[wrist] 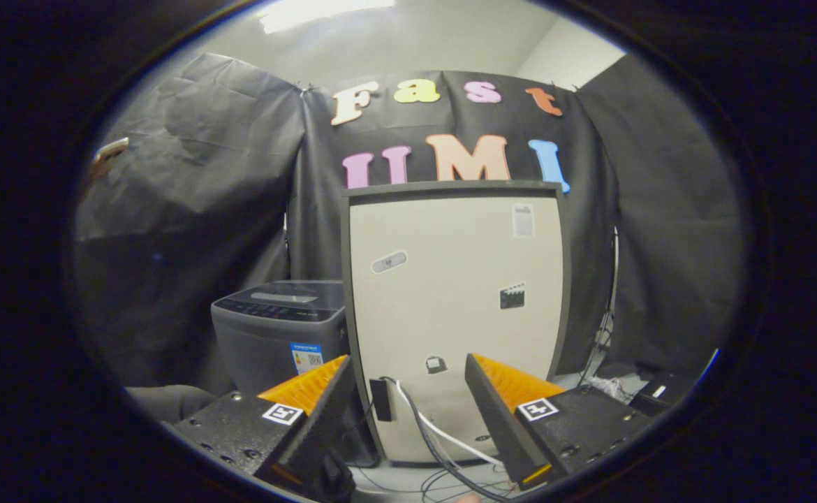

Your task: Put the clothes into the washing machine and then close the washing machine lid.

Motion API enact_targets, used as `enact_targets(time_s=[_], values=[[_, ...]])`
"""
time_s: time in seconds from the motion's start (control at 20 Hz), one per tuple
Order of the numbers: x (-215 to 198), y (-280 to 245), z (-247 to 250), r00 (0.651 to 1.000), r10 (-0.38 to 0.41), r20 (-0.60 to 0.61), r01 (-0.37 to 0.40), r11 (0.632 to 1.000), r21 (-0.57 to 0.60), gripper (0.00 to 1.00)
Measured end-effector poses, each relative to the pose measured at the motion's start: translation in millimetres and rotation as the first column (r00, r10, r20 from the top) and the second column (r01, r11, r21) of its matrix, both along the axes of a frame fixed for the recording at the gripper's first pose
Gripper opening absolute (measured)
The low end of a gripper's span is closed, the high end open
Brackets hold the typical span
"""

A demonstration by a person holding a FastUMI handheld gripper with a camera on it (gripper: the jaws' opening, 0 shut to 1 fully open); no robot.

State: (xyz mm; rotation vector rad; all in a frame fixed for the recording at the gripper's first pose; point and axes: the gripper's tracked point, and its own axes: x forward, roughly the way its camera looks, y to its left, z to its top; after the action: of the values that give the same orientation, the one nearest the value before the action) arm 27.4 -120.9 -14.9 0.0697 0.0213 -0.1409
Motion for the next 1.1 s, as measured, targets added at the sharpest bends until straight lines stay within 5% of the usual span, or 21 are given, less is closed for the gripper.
enact_targets(time_s=[1.1], values=[[0.8,-8.9,-7.8,1.000,-0.001,-0.018,0.001,1.000,-0.001,0.96]])
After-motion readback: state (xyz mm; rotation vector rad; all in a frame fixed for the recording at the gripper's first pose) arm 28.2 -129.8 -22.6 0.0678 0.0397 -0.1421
